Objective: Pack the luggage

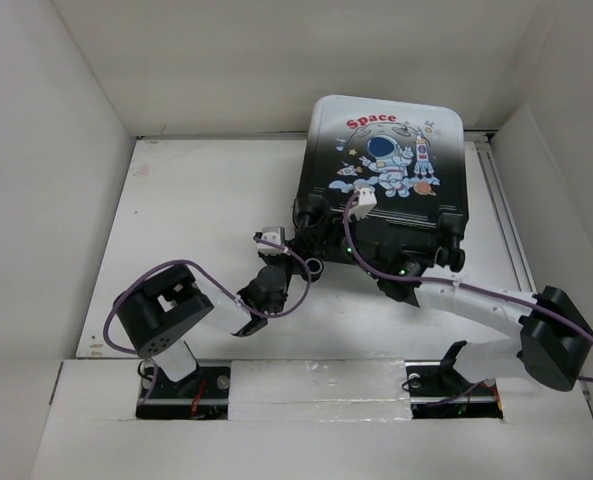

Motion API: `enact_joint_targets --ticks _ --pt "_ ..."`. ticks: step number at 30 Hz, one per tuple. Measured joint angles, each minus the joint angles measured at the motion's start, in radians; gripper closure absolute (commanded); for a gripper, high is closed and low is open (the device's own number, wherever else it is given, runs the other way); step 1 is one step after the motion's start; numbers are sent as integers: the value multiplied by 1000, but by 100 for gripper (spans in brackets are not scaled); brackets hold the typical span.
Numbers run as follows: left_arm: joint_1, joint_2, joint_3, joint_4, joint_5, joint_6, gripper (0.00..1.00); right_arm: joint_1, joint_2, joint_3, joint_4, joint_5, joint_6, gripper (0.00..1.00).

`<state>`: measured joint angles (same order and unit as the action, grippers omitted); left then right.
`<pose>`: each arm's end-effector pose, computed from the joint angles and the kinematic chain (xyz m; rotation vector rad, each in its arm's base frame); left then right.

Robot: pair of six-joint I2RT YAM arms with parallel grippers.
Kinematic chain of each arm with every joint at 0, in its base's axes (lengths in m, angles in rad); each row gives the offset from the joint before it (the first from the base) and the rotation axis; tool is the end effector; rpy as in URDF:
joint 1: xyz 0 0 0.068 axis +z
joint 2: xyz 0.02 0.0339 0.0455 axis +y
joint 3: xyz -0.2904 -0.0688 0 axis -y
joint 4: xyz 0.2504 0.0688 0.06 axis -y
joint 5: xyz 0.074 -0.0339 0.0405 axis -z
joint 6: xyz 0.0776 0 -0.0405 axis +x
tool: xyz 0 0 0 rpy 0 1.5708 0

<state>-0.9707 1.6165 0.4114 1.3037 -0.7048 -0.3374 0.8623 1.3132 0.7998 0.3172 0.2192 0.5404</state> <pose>0.2173 -0.2285 0.2043 -0.1047 1.5154 -0.5344 0.2344 0.2476 0.2944 -0.1301 1.8321 0.8150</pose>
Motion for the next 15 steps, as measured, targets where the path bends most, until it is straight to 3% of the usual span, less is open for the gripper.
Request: enact_joint_targets --ticks 15 --pt "78 -146 -24 -187 168 -43 100 -19 -366 -197 -153 -146 -92 100"
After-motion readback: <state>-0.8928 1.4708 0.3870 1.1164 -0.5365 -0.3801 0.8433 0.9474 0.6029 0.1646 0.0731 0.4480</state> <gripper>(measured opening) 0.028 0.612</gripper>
